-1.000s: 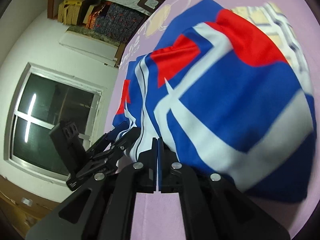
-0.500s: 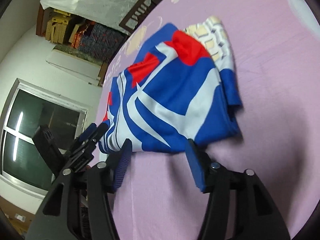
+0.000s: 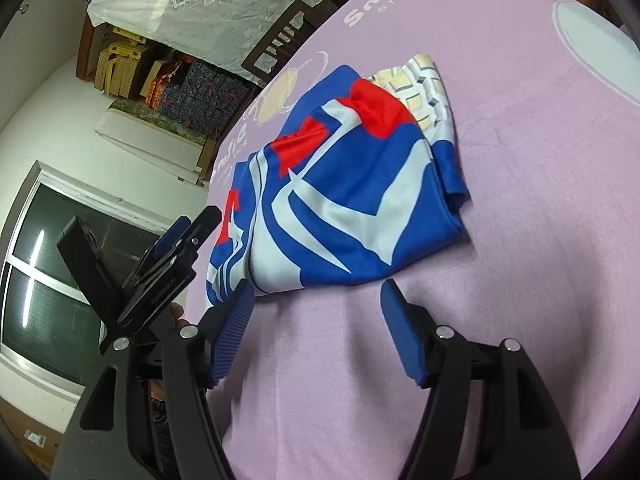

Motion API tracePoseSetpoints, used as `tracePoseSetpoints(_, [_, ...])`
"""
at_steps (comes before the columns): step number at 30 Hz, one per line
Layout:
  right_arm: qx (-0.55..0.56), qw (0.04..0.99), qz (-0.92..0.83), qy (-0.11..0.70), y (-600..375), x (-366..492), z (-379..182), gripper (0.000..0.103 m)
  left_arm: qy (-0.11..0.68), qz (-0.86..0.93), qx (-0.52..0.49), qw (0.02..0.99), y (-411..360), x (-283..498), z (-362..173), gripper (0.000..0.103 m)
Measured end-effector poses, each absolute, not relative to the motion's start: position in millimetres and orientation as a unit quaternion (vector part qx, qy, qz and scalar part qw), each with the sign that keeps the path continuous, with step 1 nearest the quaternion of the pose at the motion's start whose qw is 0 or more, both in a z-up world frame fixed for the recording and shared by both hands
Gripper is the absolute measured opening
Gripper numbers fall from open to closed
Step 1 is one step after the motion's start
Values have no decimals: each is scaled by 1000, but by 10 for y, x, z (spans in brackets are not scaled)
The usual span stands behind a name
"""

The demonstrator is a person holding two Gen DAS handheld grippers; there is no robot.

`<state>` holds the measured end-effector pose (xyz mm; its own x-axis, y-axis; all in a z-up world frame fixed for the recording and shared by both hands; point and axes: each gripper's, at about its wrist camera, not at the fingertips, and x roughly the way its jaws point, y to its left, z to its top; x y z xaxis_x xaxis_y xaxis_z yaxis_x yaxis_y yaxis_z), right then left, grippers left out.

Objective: Fold large clothes
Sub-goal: 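Press the folded hoodie flat with the right tool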

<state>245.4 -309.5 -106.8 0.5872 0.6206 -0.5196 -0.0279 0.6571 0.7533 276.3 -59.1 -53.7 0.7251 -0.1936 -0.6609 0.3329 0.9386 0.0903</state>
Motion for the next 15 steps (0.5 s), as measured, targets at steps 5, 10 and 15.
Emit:
tracePoseSetpoints(5, [374,815,181,404,-3138,2381,-1117,65,387,-148,61,908,-488,3031,-744,92])
tracePoseSetpoints(10, [386,816,151,404,-3155,2302,-1158,66,423,-151,34,893,-365,3209,-1147,100])
tracePoseSetpoints(15, [408,814,113,397,-3176,2265,-1222,69,425,-150,27,892,-337,3193,-1132,100])
